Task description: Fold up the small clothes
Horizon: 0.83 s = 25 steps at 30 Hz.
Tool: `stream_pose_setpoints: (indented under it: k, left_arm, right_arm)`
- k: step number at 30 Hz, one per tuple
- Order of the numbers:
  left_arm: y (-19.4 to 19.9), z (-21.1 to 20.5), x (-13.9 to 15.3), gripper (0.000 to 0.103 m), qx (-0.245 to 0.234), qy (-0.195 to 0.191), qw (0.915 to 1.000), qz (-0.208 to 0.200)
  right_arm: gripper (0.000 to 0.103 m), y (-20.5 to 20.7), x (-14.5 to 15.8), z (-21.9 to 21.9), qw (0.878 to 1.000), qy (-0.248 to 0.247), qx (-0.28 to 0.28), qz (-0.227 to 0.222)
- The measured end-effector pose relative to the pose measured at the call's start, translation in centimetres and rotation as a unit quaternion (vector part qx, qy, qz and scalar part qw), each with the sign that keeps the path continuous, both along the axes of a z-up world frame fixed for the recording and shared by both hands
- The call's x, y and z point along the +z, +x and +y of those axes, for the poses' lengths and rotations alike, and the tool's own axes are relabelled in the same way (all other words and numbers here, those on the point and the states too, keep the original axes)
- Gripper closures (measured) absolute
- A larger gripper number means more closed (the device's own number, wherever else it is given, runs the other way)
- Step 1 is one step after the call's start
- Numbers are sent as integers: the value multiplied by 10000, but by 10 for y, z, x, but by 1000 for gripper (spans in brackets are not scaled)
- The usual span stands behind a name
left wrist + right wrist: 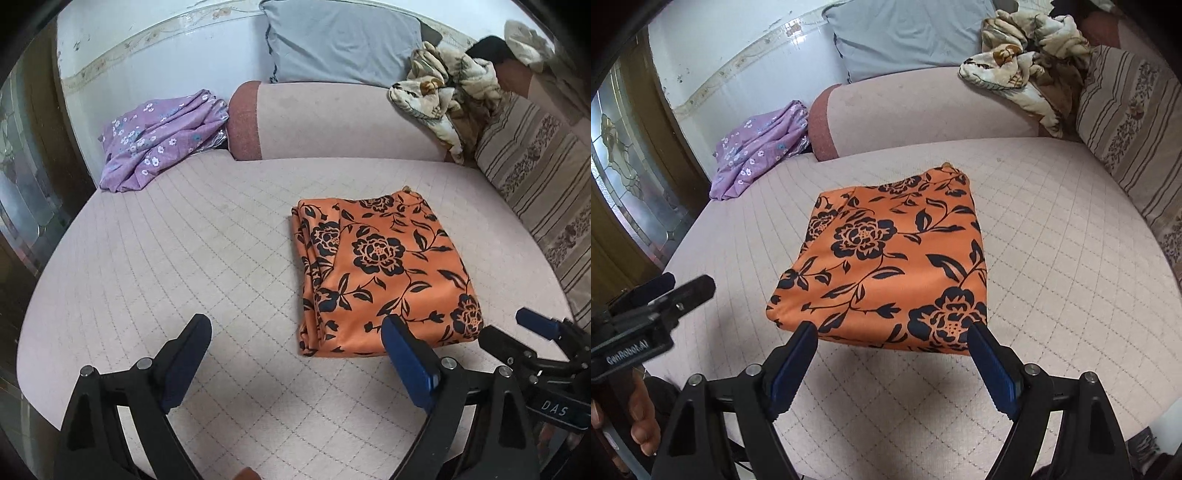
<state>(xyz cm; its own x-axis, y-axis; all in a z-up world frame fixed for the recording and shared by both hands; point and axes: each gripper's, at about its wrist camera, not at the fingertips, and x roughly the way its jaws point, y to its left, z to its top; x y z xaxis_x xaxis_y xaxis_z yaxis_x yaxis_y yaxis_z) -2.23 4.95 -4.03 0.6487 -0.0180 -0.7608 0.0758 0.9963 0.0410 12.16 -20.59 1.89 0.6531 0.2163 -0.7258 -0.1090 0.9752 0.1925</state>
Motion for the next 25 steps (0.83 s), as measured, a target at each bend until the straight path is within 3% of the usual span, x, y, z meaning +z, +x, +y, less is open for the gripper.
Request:
stream_pose_setpoints:
  k: [6,18,21,25]
  left_arm:
    - [-3,-4,2,10,19,101,9998,-144]
    - [4,-8,1,9,-57,-153,9998,-77]
    - [4,-9,3,2,-73,-130,9998,-138]
    - [7,-12,5,1,-137,-171,9996,-150]
  right_arm:
    - [17,2,0,2,9999,-99,-26,34]
    - [17,6,2,4,9999,-155,-17,28]
    - [17,7,2,4,9999,-155,-23,31]
    - [17,10,0,2,9999,-152,-32,58]
